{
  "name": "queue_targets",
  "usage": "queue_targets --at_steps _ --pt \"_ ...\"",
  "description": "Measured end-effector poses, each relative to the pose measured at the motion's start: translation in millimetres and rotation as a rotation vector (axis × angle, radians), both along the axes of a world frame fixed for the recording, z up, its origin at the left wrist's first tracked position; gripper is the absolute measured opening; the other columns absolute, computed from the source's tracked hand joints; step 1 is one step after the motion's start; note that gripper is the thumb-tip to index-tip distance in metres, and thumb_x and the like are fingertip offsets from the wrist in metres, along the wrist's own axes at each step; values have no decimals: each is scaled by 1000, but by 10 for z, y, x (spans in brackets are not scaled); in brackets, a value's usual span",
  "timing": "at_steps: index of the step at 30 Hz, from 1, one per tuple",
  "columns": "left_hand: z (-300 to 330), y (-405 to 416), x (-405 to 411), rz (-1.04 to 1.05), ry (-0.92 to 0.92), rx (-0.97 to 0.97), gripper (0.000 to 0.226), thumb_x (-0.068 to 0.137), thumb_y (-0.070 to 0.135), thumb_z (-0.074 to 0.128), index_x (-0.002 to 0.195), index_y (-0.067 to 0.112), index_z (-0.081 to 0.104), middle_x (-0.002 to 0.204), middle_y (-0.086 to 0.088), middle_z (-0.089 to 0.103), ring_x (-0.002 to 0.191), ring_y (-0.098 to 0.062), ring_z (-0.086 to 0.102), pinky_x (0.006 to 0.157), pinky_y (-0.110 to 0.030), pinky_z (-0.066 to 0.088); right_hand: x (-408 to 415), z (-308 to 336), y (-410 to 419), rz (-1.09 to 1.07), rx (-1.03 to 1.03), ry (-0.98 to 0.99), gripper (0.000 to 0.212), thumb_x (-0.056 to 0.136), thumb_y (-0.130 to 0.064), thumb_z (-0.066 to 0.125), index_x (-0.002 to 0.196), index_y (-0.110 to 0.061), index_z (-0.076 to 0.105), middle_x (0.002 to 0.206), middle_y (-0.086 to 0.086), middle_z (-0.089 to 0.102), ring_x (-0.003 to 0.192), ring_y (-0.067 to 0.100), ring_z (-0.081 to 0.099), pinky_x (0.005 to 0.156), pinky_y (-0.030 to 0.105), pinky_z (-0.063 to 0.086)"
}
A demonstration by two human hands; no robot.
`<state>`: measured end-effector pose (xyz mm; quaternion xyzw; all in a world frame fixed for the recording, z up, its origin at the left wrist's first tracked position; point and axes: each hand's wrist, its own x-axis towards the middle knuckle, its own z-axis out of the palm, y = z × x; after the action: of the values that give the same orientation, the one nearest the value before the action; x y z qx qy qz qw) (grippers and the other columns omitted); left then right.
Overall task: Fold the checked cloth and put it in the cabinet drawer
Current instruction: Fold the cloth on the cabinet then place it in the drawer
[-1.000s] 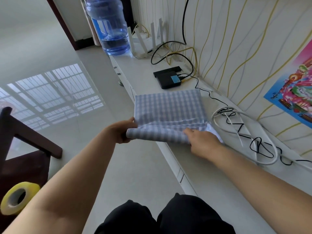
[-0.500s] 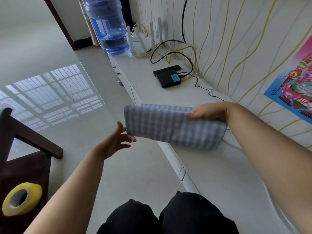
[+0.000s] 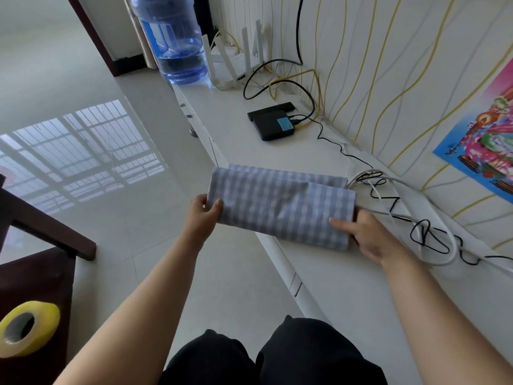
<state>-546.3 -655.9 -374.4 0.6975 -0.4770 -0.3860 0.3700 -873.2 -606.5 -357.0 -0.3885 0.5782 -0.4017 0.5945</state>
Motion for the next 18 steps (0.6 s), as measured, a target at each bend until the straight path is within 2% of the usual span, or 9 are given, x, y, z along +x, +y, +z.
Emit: queue_targets --at_steps 1,3,6,8,11,13,16,18 --pt "-20 13 -3 23 -44 -33 29 90 31 58 109 9 57 102 -9 61 93 -25 58 78 -36 47 43 -18 39 -13 -17 195 50 78 -16 75 122 -5 54 111 5 67 105 25 64 91 36 52" --pt "-21 84 -56 105 -114 -134 23 90 36 53 99 14 56 98 -8 61 90 -25 58 76 -37 47 141 -13 141 -94 -86 489 40 86 -20 69 118 -8 48 108 1 61 101 23 60 82 30 45" --pt "66 239 -213 246 -158 -297 22 99 29 44 93 9 51 86 -6 56 79 -23 51 68 -30 35 247 -13 281 -184 -278 663 39 91 -25 60 118 -6 40 107 15 65 99 37 62 71 34 42" --pt "157 289 -277 284 -192 -363 25 101 25 40 94 3 48 82 -6 51 75 -22 47 64 -27 29 251 19 295 -225 -365 755 45 92 -35 53 121 -4 38 106 25 66 94 47 61 66 38 42" --pt "292 237 -314 287 -237 -410 24 102 27 38 88 7 43 77 -4 49 71 -24 45 64 -29 29 238 79 197 -309 -465 846 56 88 -40 41 127 0 38 102 30 66 86 52 61 62 37 39" --pt "329 119 -323 271 -298 -349 28 101 32 37 86 9 43 77 -6 53 71 -26 48 64 -31 32 244 82 105 -337 -438 878 50 91 -37 40 124 1 40 98 32 66 82 53 61 59 38 38" --pt "225 -136 -240 123 -451 16 39 98 42 34 91 6 50 94 -16 62 86 -34 56 70 -35 37 223 2 -62 -225 -142 962 39 100 -39 34 112 -2 40 100 32 63 89 47 60 63 40 37" --pt "146 -252 -166 25 -488 177 45 96 43 33 98 3 55 106 -21 63 96 -37 57 75 -37 38 205 -10 -138 -162 -14 978 40 101 -42 30 108 -4 39 103 30 62 94 44 59 65 38 35"
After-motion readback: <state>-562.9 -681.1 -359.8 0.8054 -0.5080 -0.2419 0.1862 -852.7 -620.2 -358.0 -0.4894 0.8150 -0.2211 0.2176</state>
